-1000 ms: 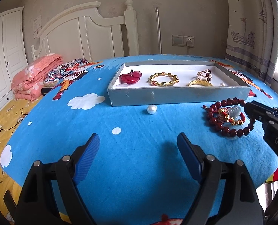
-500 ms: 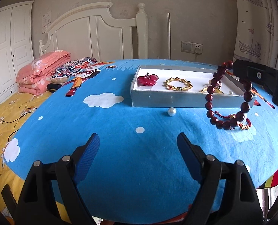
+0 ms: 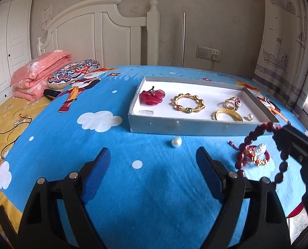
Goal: Organize jewelry
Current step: 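Grasp the red string bracelet with the left tool while the right tool holds the bead bracelet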
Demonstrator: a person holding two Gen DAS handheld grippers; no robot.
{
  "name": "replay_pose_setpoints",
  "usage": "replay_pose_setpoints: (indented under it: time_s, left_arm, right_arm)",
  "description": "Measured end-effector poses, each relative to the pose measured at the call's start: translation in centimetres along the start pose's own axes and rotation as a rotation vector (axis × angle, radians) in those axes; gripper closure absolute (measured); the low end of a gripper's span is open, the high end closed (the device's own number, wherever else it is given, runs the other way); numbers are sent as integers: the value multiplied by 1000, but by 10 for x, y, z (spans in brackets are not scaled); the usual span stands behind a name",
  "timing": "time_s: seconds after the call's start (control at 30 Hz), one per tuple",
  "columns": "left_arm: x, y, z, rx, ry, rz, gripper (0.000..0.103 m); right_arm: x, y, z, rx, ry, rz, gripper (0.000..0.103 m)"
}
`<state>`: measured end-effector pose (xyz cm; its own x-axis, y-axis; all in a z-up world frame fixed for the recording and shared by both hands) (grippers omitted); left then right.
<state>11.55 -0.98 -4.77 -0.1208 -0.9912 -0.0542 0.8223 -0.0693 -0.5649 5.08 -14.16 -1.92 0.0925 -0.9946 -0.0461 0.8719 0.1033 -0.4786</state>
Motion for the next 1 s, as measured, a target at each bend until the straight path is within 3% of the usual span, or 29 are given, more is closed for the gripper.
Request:
replay_pose_setpoints:
  time_s: [0.3,0.43,0.57,0.77,0.9,1.0]
  left_arm:
    - [27,18,15,-43,26,-4,29]
    - [46,6,10,-15,55,-10,29]
    - [66,-11,6,21,83,-64,29]
    - [104,-8,3,16,154,-135,31]
    - [114,12,0,-43,147,-161,52]
    - [120,14,-3,-48,159,-172,61]
  right_arm:
    - [28,-23,-6,32,58,46,91]
    - [44,-41,1,70,91,48,91]
    - [63,-51,2,87,122,22,91]
    - [77,-46,-7,63,153,13,91]
    - [83,-44,-7,66,164,9,91]
    - [88,-41,-8,64,180,8,91]
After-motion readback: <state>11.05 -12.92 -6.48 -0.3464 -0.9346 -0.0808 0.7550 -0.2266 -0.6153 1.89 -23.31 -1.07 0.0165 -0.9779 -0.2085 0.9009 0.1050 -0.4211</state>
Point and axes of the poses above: each gripper's, at about its wrist camera, not at the fingertips, and y roughly the way its jaws point, x to its right, z to its top, the point moved 5 cm from there along y, roughly the way its jaws point, and after that the axes turned 5 degrees about y, right-handed, at the moved point
